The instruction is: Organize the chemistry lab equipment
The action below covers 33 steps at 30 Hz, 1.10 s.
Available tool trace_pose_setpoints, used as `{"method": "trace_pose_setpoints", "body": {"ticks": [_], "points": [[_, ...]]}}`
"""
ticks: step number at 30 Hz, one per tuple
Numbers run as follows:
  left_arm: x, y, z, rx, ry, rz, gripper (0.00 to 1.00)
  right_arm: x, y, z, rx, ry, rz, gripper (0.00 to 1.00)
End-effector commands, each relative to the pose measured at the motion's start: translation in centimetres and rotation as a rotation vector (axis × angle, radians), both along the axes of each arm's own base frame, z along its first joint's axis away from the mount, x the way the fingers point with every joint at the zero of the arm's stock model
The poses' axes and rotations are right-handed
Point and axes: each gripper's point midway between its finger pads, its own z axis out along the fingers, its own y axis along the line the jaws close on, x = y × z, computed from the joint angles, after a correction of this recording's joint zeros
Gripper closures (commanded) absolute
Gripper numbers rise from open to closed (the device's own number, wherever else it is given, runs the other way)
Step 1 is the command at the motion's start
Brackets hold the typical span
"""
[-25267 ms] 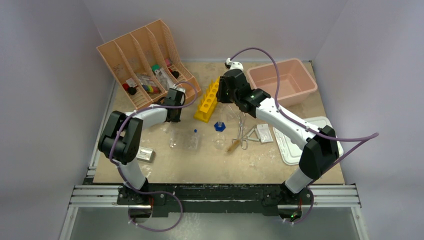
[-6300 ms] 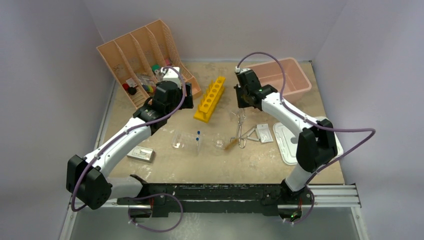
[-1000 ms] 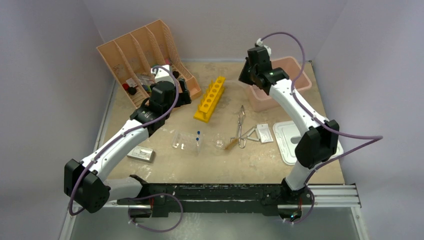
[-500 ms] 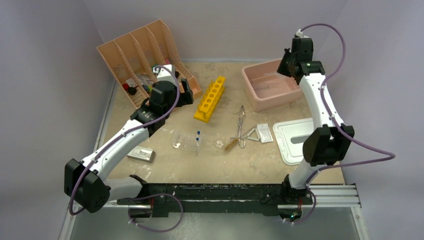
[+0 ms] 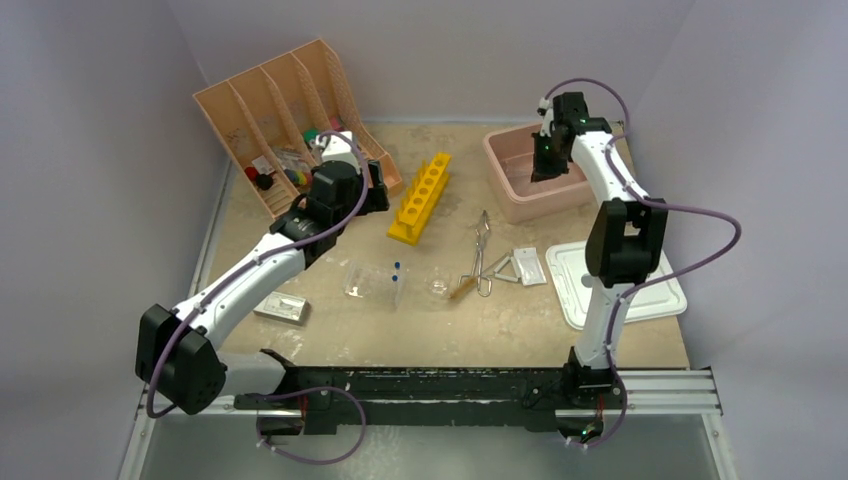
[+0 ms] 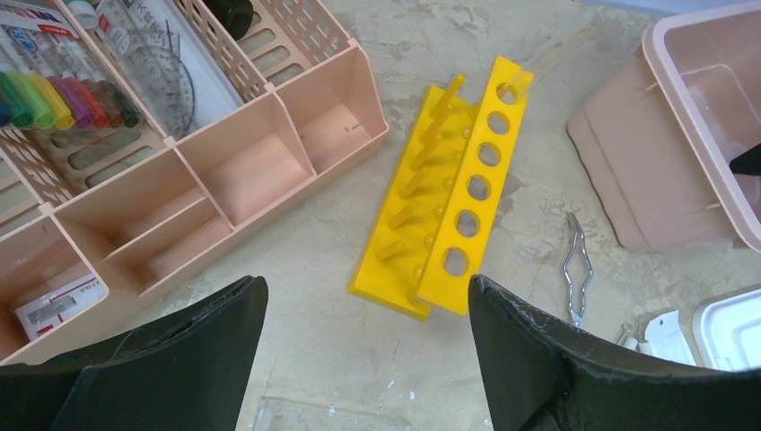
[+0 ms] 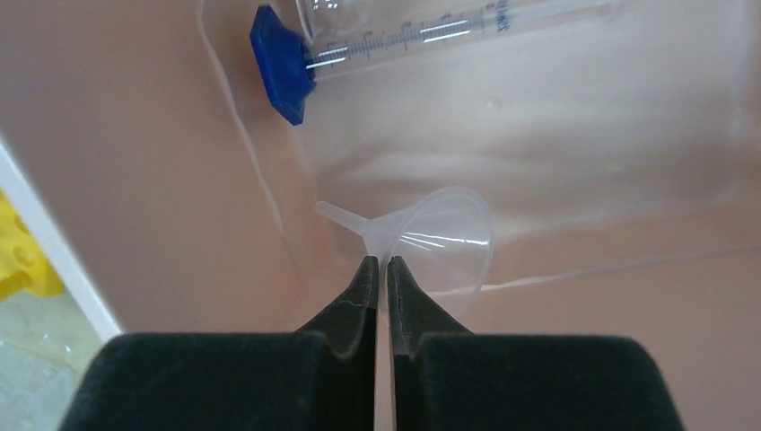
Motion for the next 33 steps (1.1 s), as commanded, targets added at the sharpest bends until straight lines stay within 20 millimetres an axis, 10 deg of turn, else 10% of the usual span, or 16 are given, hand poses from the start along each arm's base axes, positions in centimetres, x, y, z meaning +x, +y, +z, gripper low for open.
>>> {"method": "trace_pose_setpoints", "body": {"ticks": [1,12,25,33], "points": [[1.4,0.0,2.7,-0.017,-0.071,0.022,0.19,0.1,0.9,1.1,0.038,-0.001,0.077,1.0],[2.1,0.1,3.1,0.004,-0.082,0.029,0.19,0.2,1.4,-1.9,0.075,0.111,0.049,0.84],[1.7,0.1,3.9,-0.034,-0.092,0.034,0.19,1.0,-1.0,7.4,-0.015,-0.151,-0.093,0.53],[0.9,0.2,4.6,-0.082,-0.108,0.038,0.19,-2.6,0.0,12.6,-0.027,-0.32,-0.16,0.47]]}}
